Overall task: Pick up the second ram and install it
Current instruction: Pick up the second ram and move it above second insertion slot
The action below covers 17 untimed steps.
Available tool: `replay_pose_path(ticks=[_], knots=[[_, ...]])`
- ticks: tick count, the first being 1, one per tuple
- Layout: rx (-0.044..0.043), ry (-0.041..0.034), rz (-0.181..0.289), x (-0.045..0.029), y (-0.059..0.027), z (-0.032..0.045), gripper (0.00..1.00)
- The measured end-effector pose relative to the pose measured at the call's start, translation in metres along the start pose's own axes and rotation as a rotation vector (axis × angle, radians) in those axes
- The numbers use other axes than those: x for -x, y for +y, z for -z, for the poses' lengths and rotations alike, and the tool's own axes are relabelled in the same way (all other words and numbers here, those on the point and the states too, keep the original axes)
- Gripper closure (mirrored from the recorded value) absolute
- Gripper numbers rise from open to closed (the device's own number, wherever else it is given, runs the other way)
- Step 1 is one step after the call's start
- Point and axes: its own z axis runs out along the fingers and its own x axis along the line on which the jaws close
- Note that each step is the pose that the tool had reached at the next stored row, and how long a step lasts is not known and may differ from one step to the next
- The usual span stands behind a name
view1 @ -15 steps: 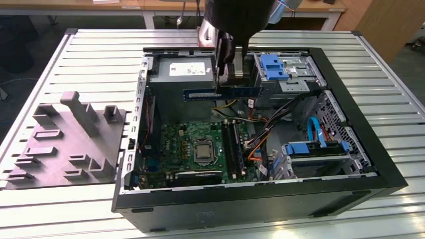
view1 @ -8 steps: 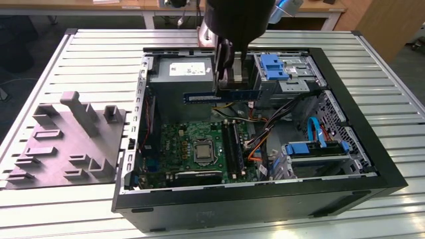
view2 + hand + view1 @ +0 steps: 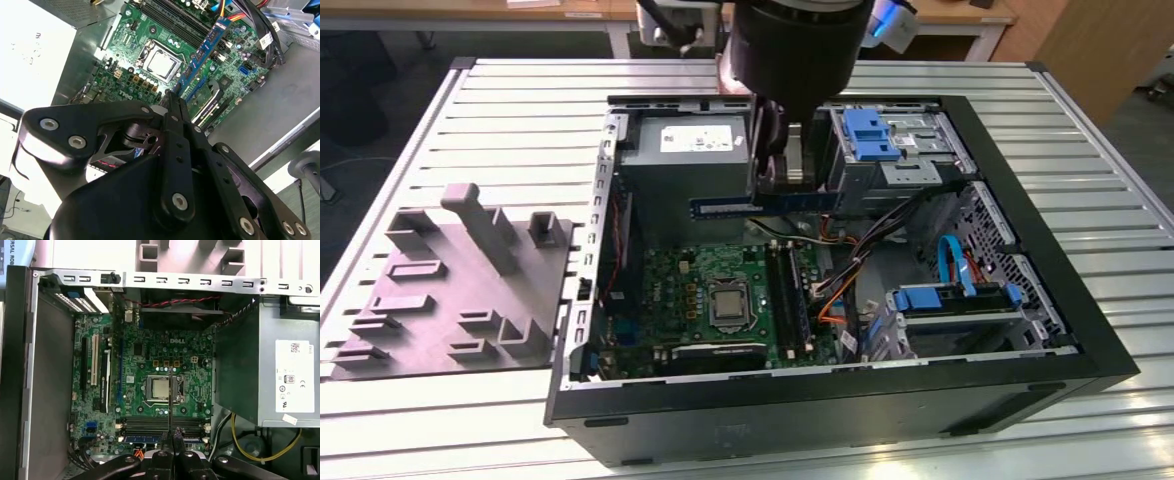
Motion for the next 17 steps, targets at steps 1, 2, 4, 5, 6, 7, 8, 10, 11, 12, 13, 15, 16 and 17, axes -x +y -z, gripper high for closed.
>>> replay_pose_path(ticks=[1,2,4,5,6,7,8,10,11,12,13,15,16,17], knots=[[0.0,0.0,0.0,-0.0001,-0.0001,-0.0019,0.89],[0.0,-0.0002,0.0,-0.0001,-0.0002,-0.0038,0.89],[0.0001,0.0,0.0,-0.0003,-0.0003,-0.0073,0.89],[0.0,0.0,0.0,-0.0004,-0.0004,-0.0091,0.89],[0.0001,0.0001,0.0,-0.0004,-0.0005,-0.0109,0.89],[0.0,-0.0001,0.0,-0.0005,-0.0006,-0.0127,0.89],[0.0,-0.0001,0.0,-0.0006,-0.0007,-0.0145,0.89],[0.0,0.0,0.0,-0.0007,-0.0009,-0.0182,0.89],[0.0,-0.0001,0.0,-0.0008,-0.0009,-0.0199,0.89],[0.0,-0.0001,0.0,-0.0008,-0.0011,-0.0213,0.89],[0.0,0.0,0.0,-0.0008,-0.0011,-0.0225,0.89],[0.0,0.0,0.0,-0.0006,-0.0013,-0.0249,0.89],[0.0001,0.0001,0.0,-0.0003,-0.0013,-0.0259,0.89],[0.0001,0.0001,0.0,0.0,-0.0013,-0.027,0.89]])
